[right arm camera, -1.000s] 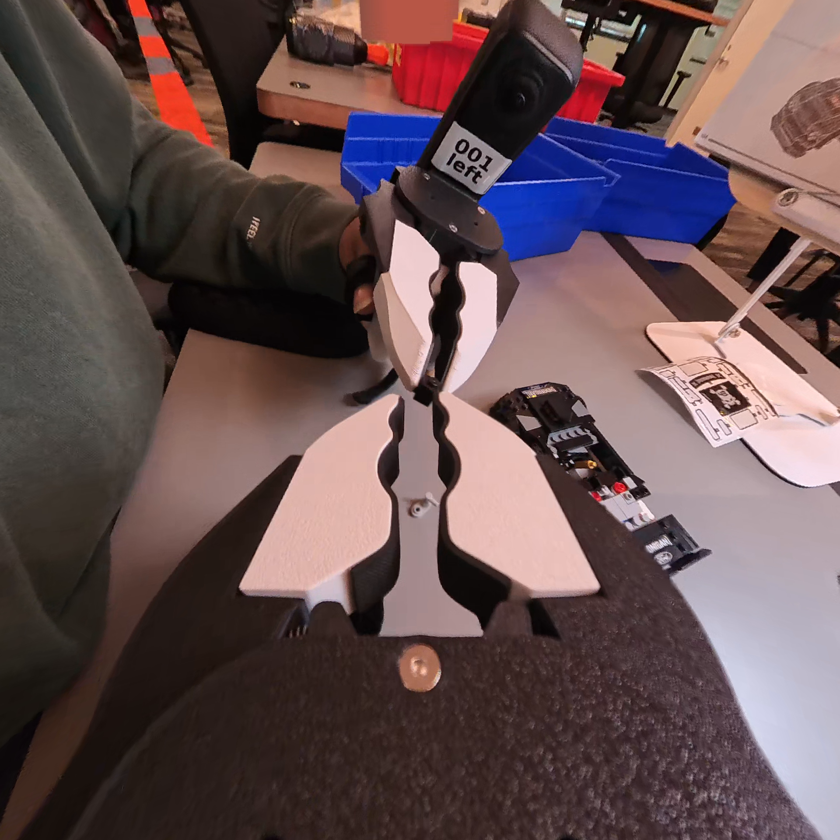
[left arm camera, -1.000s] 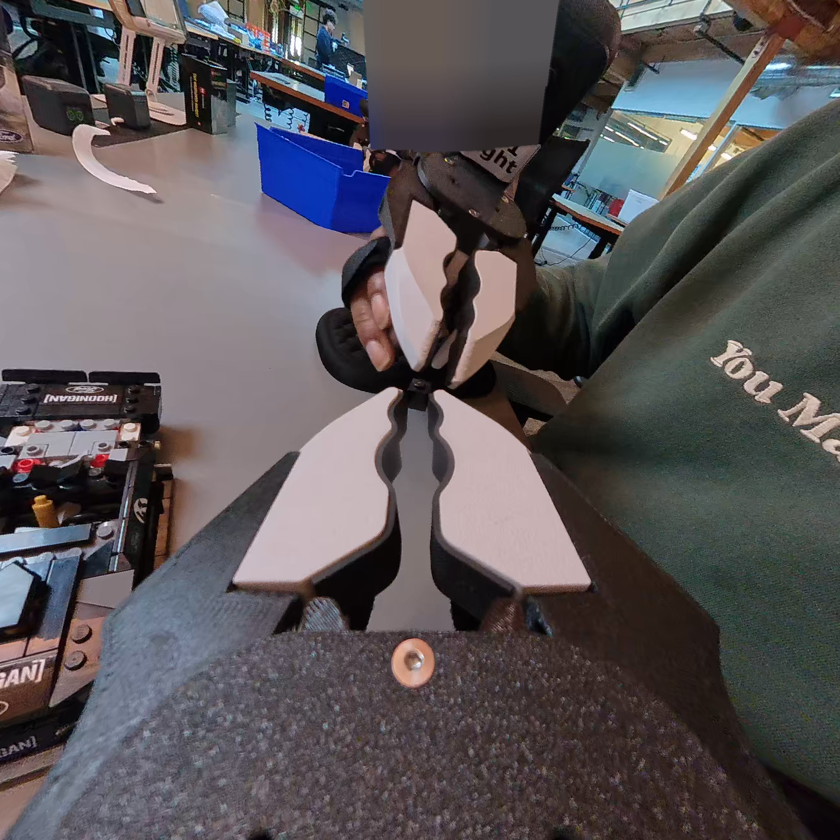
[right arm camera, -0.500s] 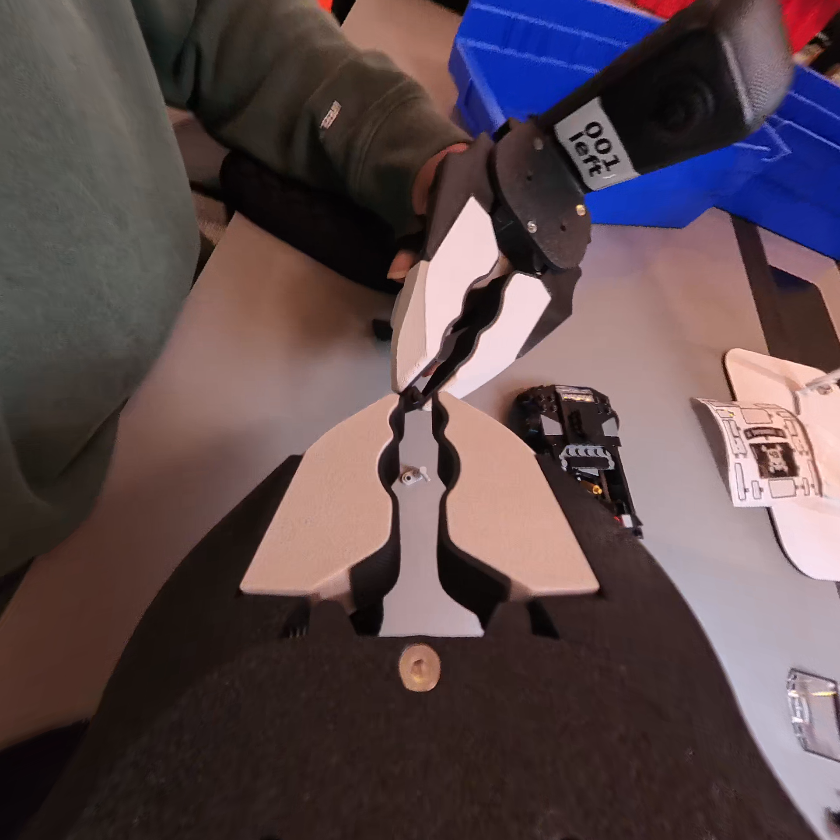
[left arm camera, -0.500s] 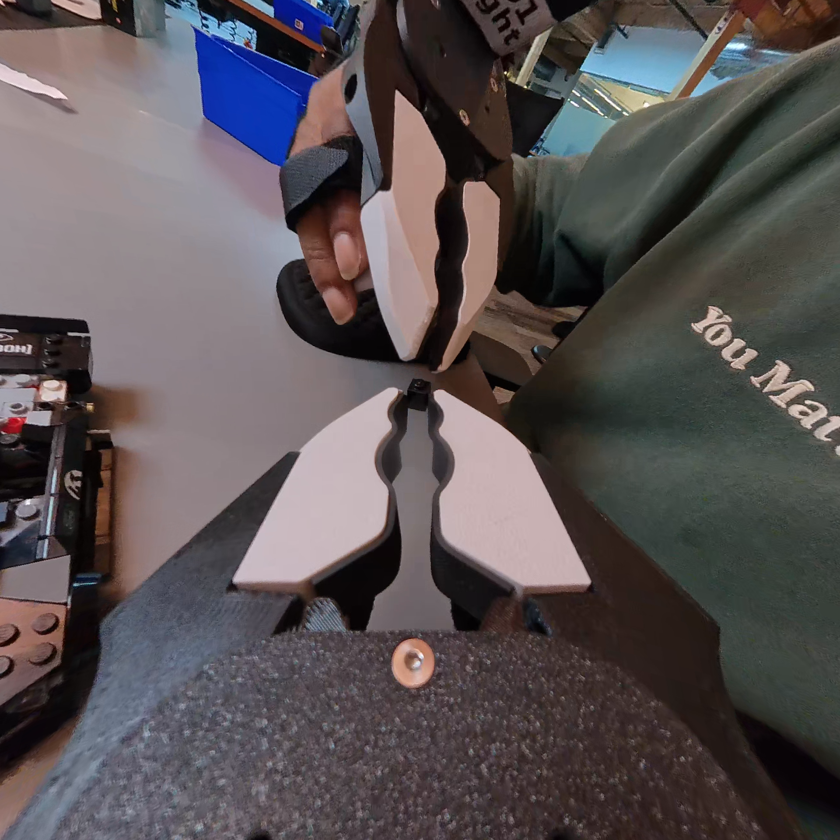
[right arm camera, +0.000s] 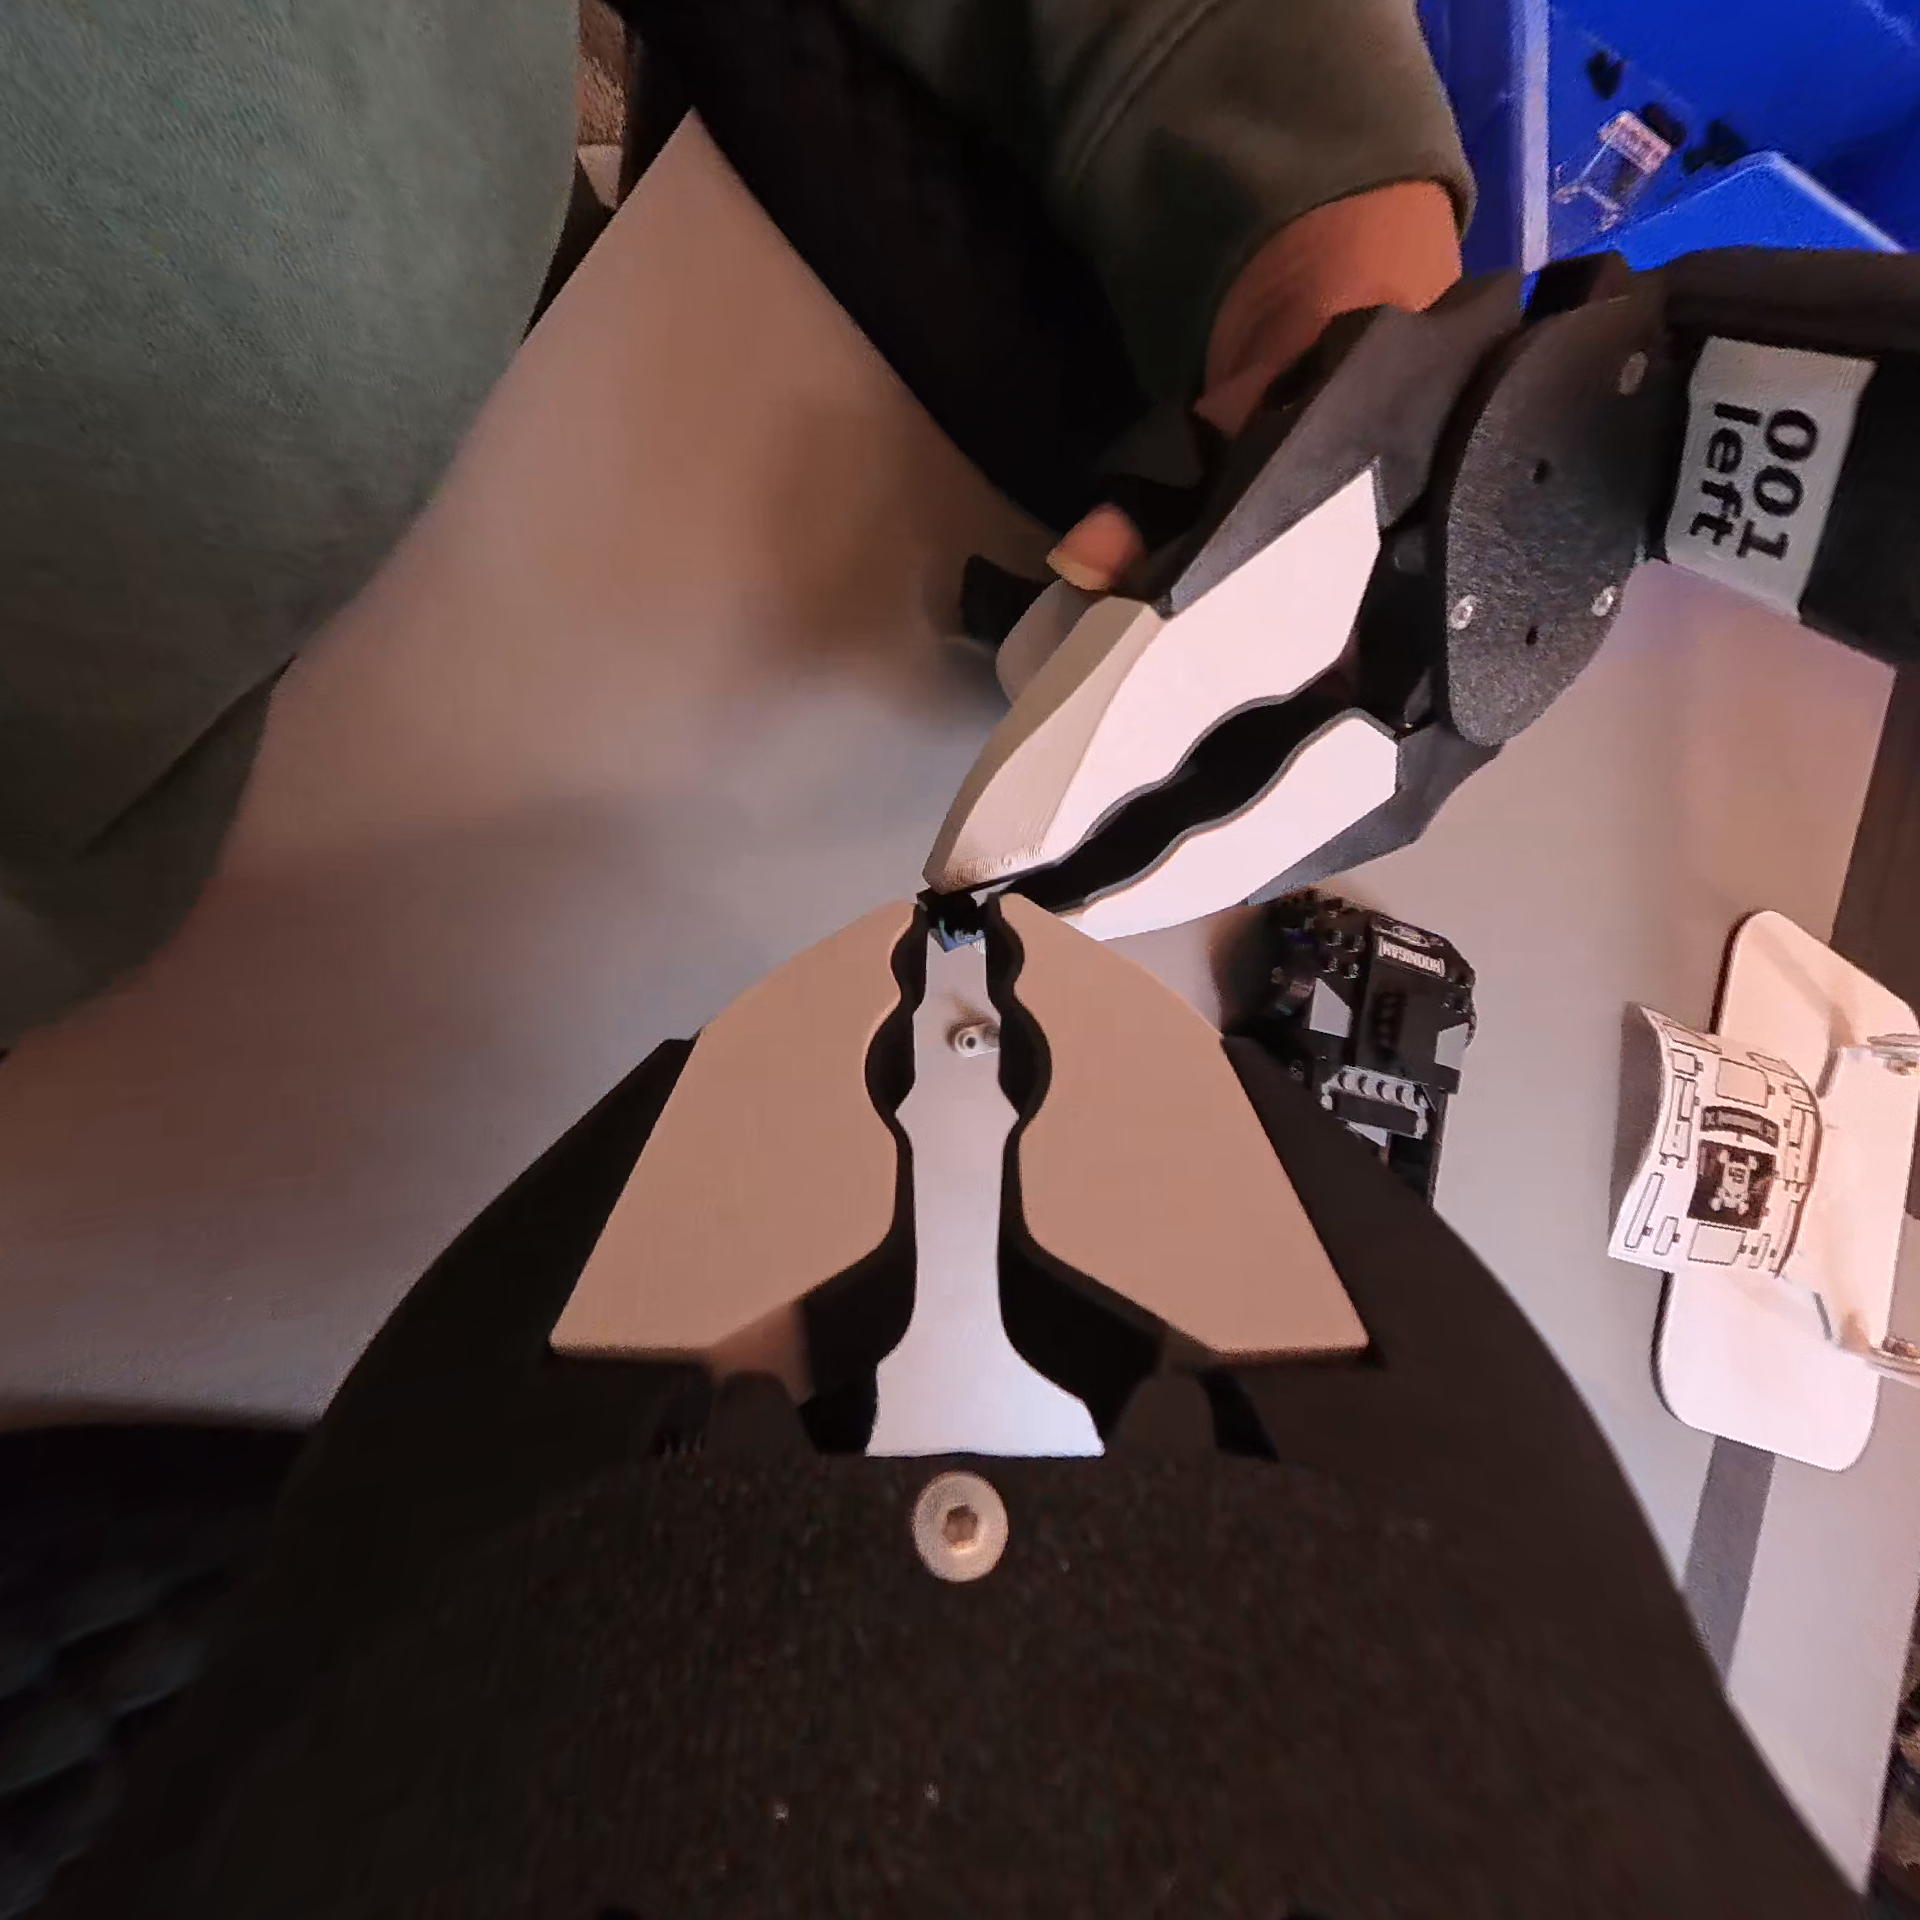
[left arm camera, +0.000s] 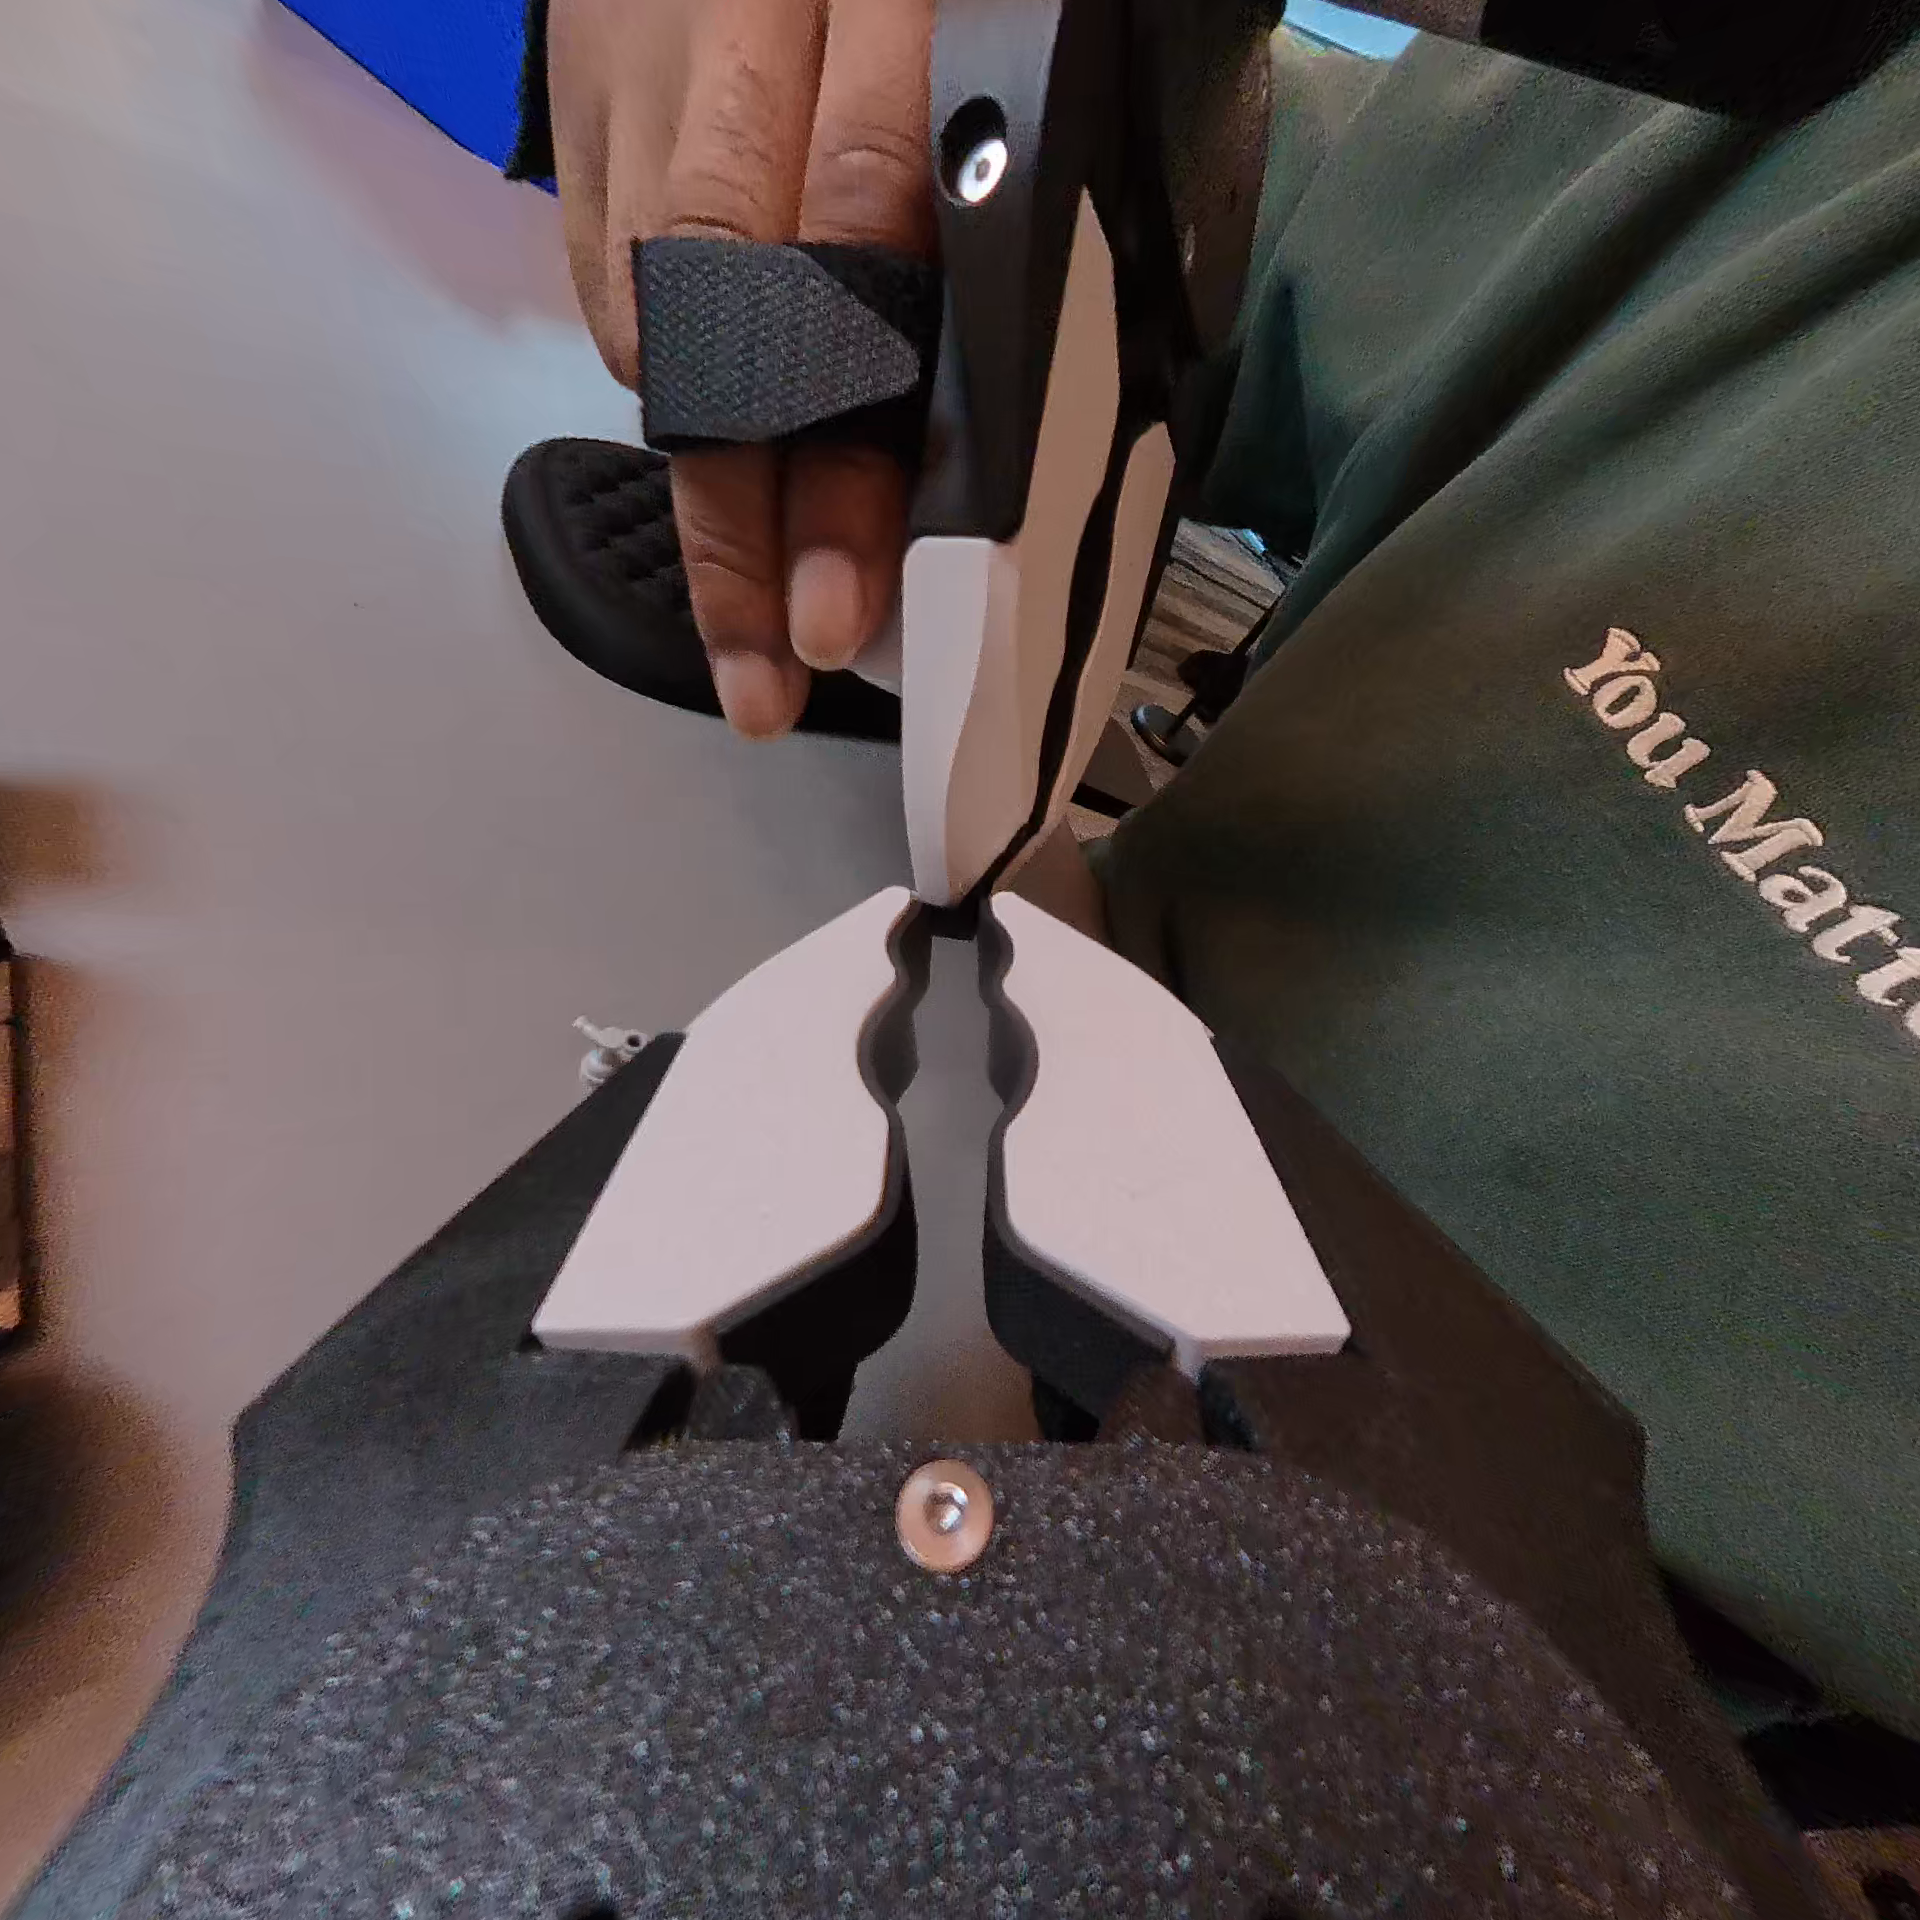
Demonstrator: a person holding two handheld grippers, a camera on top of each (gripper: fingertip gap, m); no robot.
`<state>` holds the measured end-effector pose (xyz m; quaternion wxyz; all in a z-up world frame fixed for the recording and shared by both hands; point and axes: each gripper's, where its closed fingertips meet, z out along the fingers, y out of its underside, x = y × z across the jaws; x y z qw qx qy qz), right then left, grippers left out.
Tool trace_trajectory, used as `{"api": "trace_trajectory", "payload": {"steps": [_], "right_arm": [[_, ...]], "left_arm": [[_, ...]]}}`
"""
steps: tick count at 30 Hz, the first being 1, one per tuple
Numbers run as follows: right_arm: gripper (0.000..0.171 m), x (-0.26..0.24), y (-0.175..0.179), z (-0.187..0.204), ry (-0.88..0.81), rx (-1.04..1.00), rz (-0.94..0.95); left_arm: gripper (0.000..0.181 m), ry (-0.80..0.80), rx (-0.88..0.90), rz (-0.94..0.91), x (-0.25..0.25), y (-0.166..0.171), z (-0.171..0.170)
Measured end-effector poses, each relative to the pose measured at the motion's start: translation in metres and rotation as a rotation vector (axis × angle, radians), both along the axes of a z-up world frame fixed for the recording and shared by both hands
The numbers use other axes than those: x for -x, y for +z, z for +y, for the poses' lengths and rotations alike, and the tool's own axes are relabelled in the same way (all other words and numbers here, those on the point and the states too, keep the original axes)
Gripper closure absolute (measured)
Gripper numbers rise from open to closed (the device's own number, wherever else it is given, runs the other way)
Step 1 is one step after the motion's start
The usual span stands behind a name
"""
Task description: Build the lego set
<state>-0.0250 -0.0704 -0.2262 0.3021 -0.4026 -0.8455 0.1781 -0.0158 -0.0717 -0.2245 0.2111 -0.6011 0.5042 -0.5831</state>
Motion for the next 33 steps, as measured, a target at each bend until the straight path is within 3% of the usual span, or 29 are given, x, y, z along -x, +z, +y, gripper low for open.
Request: {"api": "trace_trajectory", "payload": {"steps": [6,12,18,33], "right_arm": [[0.162,-0.002,-0.003,0.004,-0.051,-0.037,0.002],[0.163,-0.014,-0.027,0.033,-0.189,-0.026,-0.078],[0.163,-0.009,-0.049,0.041,-0.175,-0.039,-0.220],[0.162,-0.012,-0.066,0.045,-0.197,-0.063,-0.343]], "left_arm": [[0.172,0.024,0.003,0.016,0.000,-0.002,0.004],[0.167,0.246,-0.223,0.211,0.017,-0.028,0.050],[0.165,0.217,-0.352,0.361,0.012,-0.057,0.045],[0.160,0.174,-0.409,0.381,0.003,-0.065,0.037]]}}
